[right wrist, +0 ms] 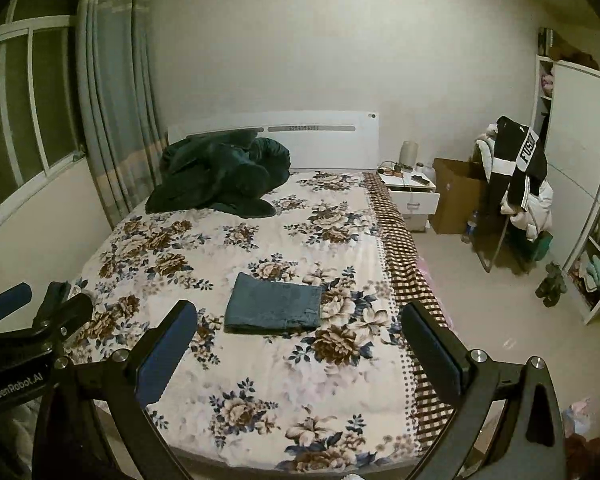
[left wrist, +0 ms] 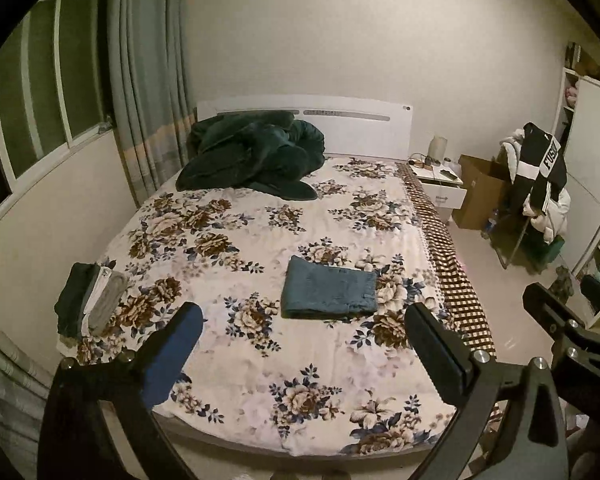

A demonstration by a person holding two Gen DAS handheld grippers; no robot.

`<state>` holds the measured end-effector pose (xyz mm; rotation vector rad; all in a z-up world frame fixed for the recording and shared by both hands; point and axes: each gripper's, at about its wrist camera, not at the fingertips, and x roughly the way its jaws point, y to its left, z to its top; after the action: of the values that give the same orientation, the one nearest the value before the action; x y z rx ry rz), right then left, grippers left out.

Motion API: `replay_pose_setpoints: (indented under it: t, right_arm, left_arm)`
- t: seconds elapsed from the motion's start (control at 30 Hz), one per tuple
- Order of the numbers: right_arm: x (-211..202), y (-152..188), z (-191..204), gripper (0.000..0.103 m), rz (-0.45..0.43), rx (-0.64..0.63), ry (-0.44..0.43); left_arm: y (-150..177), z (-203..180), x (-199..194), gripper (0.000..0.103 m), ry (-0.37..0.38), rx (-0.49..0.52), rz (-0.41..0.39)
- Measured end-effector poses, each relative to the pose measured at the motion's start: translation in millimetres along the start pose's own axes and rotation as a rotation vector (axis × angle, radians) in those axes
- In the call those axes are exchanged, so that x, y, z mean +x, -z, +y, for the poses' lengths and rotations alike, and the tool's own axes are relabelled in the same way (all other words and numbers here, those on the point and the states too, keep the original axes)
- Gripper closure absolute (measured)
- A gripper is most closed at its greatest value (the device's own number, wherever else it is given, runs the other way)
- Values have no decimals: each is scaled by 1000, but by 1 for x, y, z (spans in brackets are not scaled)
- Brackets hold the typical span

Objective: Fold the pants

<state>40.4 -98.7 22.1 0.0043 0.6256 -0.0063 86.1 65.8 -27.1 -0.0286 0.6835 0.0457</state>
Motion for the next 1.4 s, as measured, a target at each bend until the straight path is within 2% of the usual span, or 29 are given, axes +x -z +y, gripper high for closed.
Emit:
replay_pose_setpoints:
  t: [0.63,1.4]
  right_arm:
    - [-8,8,-7,0,6,18,-8]
    - [11,-4,-20,0,20,-13,-43]
  left_arm:
    - [4,0,-22,0,-23,0,-27]
    - [-6,2,-22,0,-43,1,-32]
